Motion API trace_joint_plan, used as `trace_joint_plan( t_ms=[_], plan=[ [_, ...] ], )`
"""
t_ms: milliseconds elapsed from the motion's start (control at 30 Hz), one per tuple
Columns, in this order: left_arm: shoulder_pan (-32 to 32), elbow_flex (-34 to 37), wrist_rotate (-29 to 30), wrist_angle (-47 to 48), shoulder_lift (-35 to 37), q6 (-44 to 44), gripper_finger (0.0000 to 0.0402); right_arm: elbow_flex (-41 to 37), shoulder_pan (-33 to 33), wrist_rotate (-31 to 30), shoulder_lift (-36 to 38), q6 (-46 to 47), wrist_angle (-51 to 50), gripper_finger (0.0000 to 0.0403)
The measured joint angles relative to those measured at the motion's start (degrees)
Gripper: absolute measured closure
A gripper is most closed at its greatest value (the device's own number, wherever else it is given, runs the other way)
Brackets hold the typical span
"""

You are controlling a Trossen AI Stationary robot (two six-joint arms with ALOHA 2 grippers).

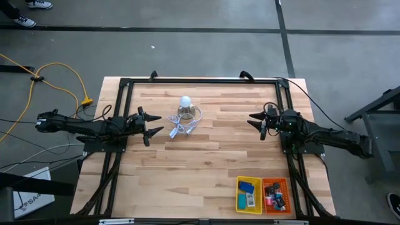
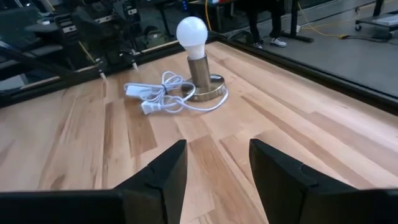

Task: Pick & Place Office items
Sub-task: Return to Home Position

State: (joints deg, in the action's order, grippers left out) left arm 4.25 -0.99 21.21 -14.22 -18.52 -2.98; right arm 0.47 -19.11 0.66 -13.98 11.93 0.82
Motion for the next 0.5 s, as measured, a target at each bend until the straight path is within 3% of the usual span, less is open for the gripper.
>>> trace_joint_plan(
  t_ms=[500],
  plan=[
    [0.0,0.0,0.0,0.0,0.0,0.0,0.0171,-0.1,0.0,-0.2,0.0,0.0,0.0,0.0243]
  ],
)
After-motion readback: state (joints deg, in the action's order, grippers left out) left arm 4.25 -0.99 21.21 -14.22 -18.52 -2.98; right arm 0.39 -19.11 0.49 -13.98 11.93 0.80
